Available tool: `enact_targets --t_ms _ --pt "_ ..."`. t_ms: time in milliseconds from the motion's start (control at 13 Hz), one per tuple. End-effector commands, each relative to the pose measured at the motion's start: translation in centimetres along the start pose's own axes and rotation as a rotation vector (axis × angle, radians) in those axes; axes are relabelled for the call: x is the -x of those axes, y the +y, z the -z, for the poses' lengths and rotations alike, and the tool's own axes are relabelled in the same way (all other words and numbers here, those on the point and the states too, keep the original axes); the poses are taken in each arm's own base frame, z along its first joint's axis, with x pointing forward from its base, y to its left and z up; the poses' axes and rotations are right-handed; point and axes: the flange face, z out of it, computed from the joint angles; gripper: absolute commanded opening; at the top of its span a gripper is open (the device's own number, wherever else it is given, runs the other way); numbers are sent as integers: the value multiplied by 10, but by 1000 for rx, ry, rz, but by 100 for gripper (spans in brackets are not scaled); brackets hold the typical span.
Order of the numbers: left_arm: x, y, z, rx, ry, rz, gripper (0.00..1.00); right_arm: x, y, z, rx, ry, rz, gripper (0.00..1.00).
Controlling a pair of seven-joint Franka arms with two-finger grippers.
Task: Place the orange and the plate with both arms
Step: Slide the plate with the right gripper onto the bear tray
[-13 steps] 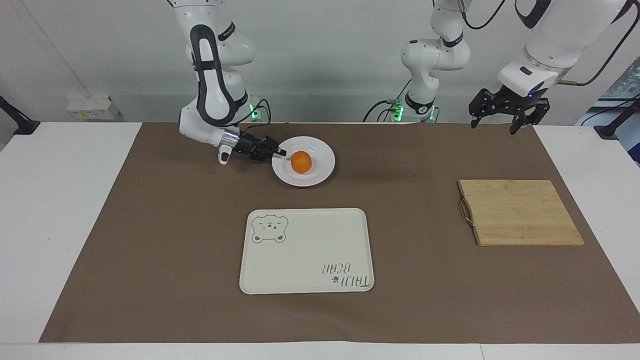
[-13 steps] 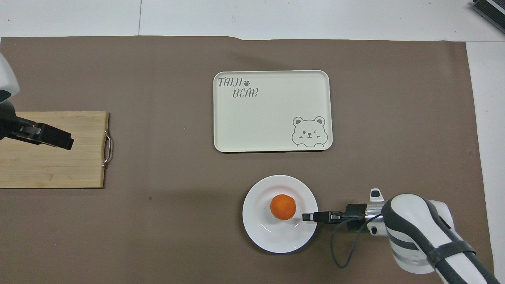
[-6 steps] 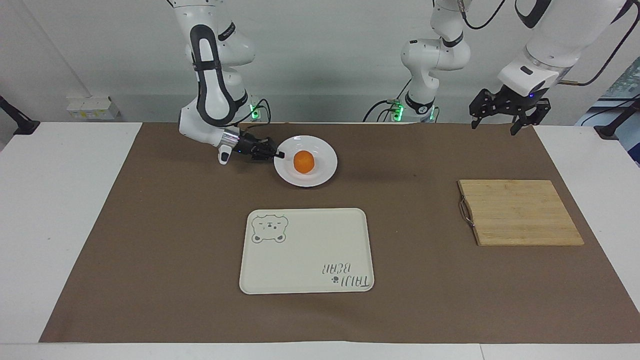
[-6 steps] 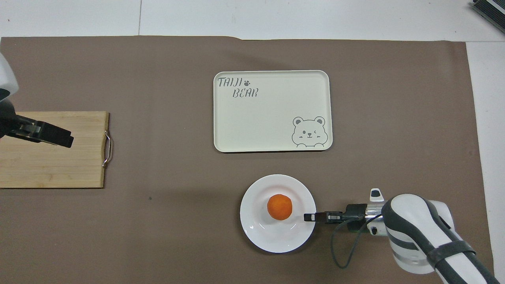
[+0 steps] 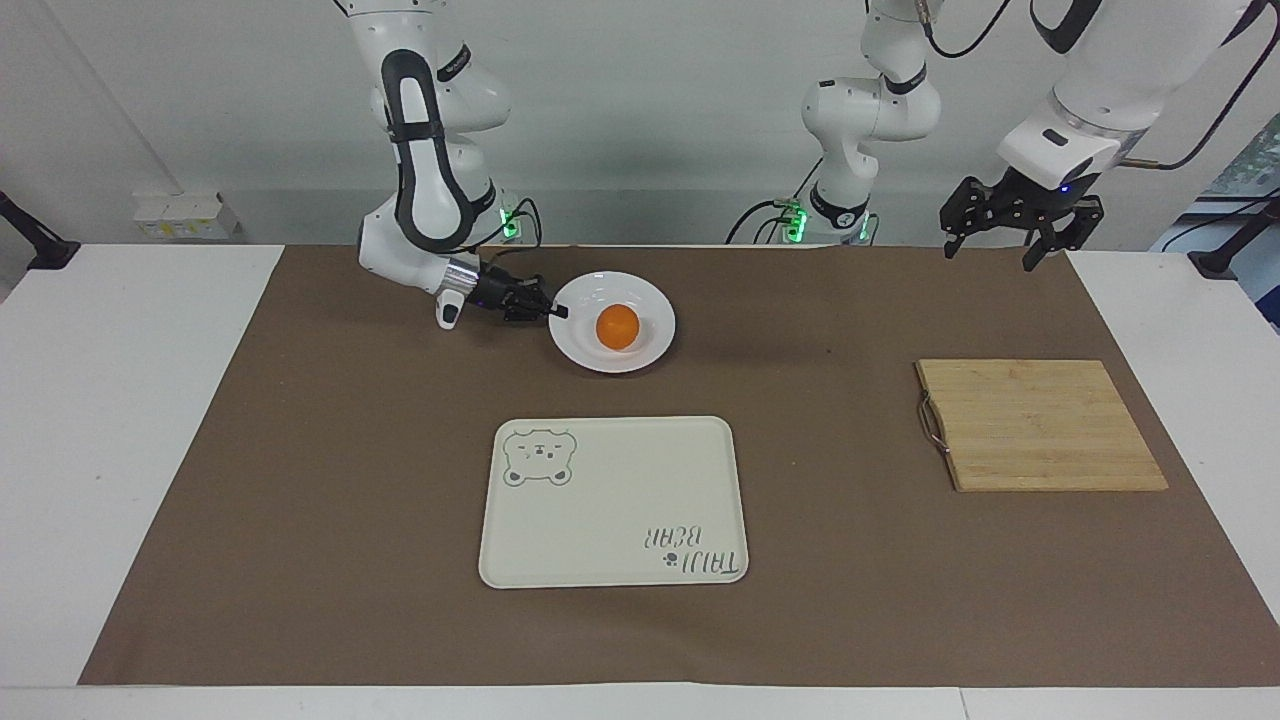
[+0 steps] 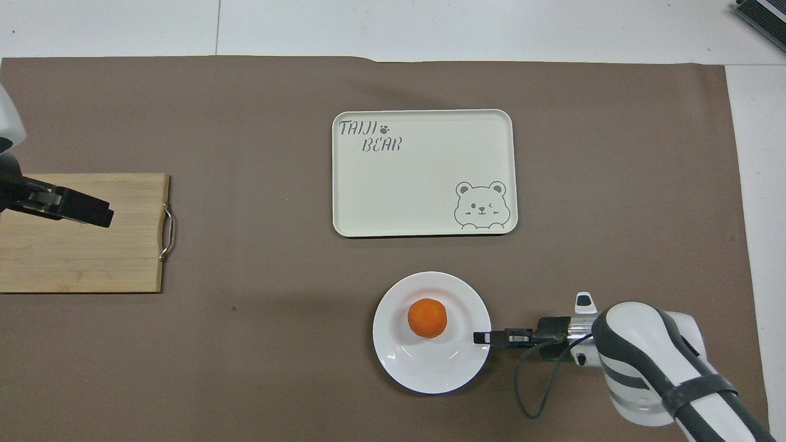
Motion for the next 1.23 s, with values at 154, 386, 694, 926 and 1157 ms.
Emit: enact_targets --t_ms 154,386,694,926,1157 --pt "9 3 3 -3 6 4 100 -12 -8 2 -42 6 60 0" --pt "11 3 -1 -2 3 4 100 -19 -17 12 -65 17 44 0" --pt "16 3 -2 -1 -1 4 100 -33 -50 28 -70 6 17 0" --pt "16 3 -2 -1 -3 2 100 -46 -69 55 -44 -33 9 0" --pt "15 2 -1 -1 -1 -2 100 -57 -66 83 -32 -43 29 0"
